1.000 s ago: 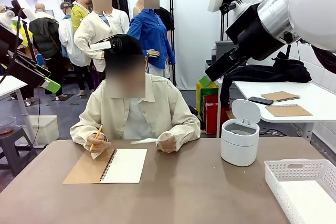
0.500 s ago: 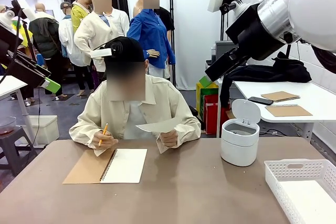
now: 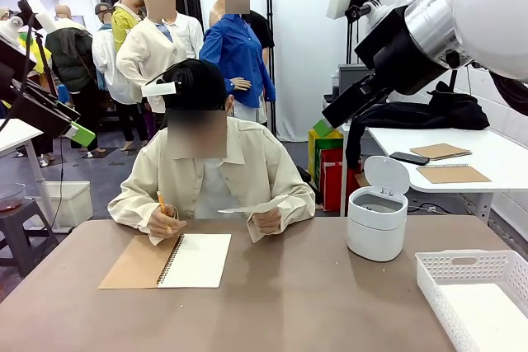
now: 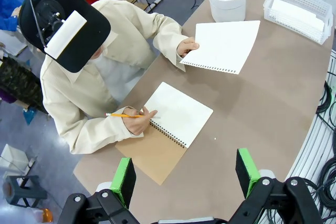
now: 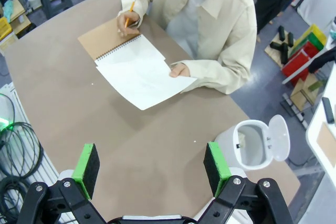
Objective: Sort the paper based on its condition.
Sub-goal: If a person hands you a paper, place it in the Organizing basket , and if it's crumpled, put it in the Trash can.
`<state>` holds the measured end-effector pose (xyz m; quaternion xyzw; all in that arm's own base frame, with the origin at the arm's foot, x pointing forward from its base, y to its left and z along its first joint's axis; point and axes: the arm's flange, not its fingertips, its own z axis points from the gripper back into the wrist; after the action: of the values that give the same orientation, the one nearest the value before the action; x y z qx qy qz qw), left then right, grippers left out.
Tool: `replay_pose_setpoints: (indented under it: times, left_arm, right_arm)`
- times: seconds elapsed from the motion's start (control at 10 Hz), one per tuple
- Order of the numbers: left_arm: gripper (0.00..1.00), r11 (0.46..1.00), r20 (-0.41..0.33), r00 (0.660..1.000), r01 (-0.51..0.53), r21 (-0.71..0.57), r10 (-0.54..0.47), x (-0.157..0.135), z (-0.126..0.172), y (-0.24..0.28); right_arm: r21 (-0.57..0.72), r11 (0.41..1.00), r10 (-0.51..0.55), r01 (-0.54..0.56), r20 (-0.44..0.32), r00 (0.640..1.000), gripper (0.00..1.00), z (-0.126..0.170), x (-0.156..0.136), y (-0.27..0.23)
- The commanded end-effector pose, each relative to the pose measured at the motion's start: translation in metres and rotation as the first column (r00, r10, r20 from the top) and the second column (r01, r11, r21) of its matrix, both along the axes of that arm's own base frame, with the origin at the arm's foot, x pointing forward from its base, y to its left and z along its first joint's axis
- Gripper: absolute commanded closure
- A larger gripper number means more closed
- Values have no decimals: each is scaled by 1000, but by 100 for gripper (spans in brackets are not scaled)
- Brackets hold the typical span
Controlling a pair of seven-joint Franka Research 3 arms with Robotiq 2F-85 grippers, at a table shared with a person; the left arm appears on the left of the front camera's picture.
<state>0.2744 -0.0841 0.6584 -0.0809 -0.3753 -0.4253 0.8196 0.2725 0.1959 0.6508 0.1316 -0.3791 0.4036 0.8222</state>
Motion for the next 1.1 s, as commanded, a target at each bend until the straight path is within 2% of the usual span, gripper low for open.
replay_pose_setpoints:
  times: [0.0, 0.2, 0.3, 0.4, 0.6, 0.7, 0.9, 1.0]
  left_arm:
    - [0, 1000, 0, 1000, 0, 0, 0, 0, 0, 0]
    - [0, 1000, 0, 1000, 0, 0, 0, 0, 0, 0]
    - [0, 1000, 0, 1000, 0, 0, 0, 0, 0, 0]
    - [0, 1000, 0, 1000, 0, 0, 0, 0, 0, 0]
    - [0, 1000, 0, 1000, 0, 0, 0, 0, 0, 0]
    - [0, 1000, 0, 1000, 0, 0, 0, 0, 0, 0]
    - [0, 1000, 0, 1000, 0, 0, 0, 0, 0, 0]
    - [0, 1000, 0, 1000, 0, 0, 0, 0, 0, 0]
  right_arm:
    - [0, 1000, 0, 0, 0, 1000, 0, 0, 0, 0]
    - [144, 990, 21, 7, -198, 980, 0, -1, 35, -3]
    - [187, 982, 12, 41, -274, 962, 0, -1, 54, -2]
    - [252, 963, 5, 95, -370, 929, 0, -5, 76, -4]
    - [372, 901, 17, 222, -541, 841, 0, -18, 112, -8]
    - [410, 863, 29, 296, -625, 780, 0, -26, 126, -9]
    - [385, 824, 7, 415, -740, 673, 0, -53, 150, -15]
    - [359, 823, 0, 440, -775, 632, 0, -67, 156, -15]
